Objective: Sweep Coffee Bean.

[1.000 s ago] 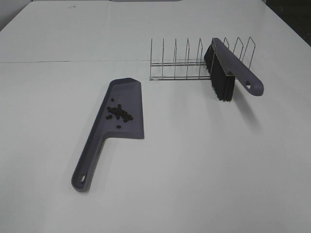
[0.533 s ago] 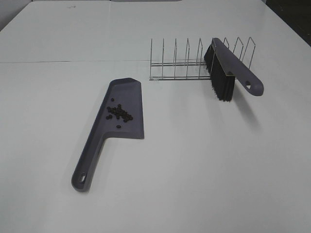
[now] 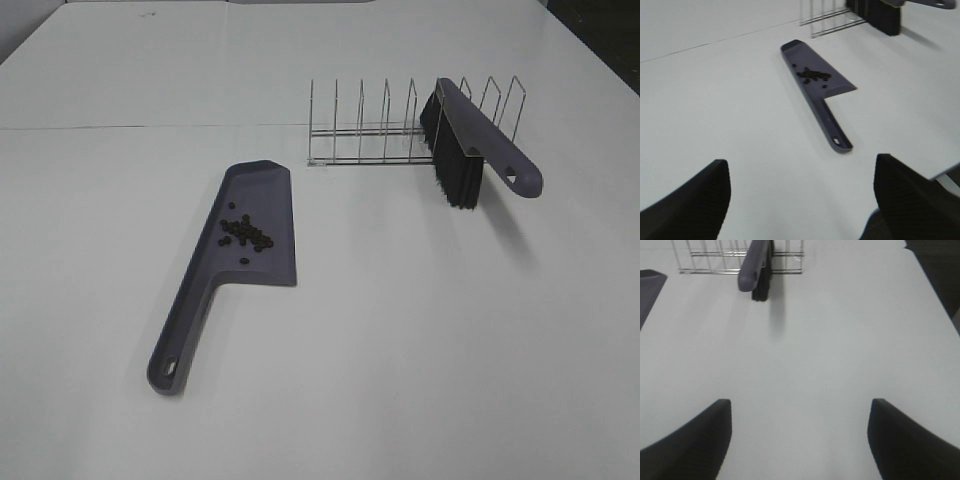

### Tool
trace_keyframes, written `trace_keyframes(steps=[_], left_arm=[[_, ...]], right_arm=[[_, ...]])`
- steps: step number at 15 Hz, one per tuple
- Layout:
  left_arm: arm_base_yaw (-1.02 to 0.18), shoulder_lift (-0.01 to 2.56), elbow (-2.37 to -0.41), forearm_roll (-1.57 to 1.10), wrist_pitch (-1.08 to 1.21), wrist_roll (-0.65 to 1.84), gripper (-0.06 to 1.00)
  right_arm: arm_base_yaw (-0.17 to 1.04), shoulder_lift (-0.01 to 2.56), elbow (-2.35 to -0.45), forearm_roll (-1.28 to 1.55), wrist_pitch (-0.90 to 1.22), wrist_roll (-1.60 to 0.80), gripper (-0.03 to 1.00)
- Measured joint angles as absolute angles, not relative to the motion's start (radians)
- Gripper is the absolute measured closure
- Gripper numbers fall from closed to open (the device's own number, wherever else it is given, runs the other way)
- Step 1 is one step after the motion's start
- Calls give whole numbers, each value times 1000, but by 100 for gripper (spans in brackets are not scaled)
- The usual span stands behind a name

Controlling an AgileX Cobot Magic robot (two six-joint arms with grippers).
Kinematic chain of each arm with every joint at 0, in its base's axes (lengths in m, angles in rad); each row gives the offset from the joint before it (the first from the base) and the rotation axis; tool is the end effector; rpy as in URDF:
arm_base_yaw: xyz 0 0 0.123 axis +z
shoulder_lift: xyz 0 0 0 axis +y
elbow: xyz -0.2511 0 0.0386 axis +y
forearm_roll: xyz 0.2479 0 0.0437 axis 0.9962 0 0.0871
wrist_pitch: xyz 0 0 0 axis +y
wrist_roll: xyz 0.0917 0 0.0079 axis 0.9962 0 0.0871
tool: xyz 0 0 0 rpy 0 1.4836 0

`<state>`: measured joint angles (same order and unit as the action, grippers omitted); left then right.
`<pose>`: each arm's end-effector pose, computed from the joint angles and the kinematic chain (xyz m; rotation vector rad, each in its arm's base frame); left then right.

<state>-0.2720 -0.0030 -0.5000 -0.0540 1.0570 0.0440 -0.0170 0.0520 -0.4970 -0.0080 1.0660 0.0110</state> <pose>0.0248 -0.0114 0.2772 0.3239 2.0169 -0.2074 0.0354 -0.0012 0.2738 0.0296 2.1044 -0.0133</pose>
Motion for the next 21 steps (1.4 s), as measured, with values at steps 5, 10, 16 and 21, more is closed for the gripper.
trace_keyframes(steps=[5,10,16,21], left_arm=[[-60,-3,-500,-54,1057,45,20],[-46,-3,-500,-54,1057,45,20],[-46,-3,-500,-54,1057,45,20],[-46,-3,-500,-54,1057,45,20]], right_arm=[[-92,-3,-497,-7,1062,11,30],[-92,-3,-497,-7,1062,11,30],[-92,-3,-497,-7,1062,11,30],[-93,-3,-497,-7,1062,11,30]])
